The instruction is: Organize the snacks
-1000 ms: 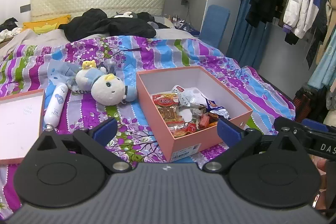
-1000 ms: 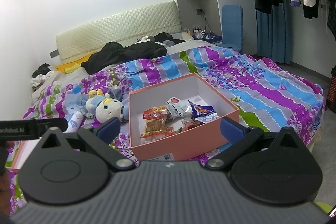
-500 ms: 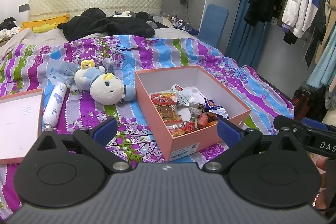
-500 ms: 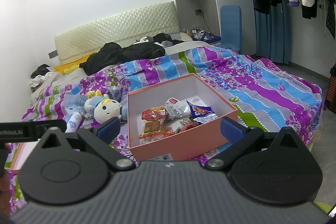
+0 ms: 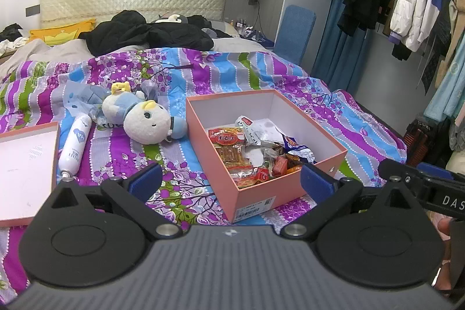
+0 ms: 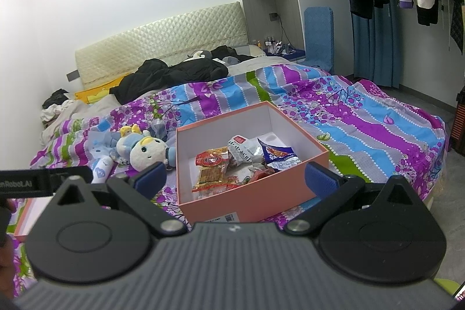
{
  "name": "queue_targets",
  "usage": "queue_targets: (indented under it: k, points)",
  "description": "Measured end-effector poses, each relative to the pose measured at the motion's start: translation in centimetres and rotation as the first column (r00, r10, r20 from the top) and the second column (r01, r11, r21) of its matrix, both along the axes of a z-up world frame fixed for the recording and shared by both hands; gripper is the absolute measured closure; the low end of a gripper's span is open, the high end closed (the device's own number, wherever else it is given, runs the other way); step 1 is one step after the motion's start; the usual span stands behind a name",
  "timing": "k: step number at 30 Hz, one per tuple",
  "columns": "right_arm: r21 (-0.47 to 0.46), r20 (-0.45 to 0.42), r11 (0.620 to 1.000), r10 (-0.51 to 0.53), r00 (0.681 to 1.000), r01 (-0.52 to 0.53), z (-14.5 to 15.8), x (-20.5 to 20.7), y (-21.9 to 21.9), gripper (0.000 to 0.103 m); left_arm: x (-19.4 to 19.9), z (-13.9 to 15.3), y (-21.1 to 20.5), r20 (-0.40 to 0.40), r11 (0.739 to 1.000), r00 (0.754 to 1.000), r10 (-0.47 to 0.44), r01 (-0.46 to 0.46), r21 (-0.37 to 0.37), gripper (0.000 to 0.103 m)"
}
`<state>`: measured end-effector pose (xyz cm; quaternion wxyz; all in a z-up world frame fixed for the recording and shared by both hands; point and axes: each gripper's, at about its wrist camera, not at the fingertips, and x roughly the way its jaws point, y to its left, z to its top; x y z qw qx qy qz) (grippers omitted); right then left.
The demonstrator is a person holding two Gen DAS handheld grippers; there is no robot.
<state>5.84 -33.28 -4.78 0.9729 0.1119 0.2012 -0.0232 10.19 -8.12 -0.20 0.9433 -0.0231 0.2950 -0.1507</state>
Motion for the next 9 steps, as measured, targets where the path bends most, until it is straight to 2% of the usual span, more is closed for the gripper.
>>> queue_targets:
  k: [9]
  points:
    - [0.003, 0.003, 1.0, -0.002, 1.0, 0.002, -0.12, -0.06, -0.13, 0.0, -0.1, 0.13, -0.07, -0.001, 1.0, 1.0, 0.004, -0.004, -0.005, 0.0]
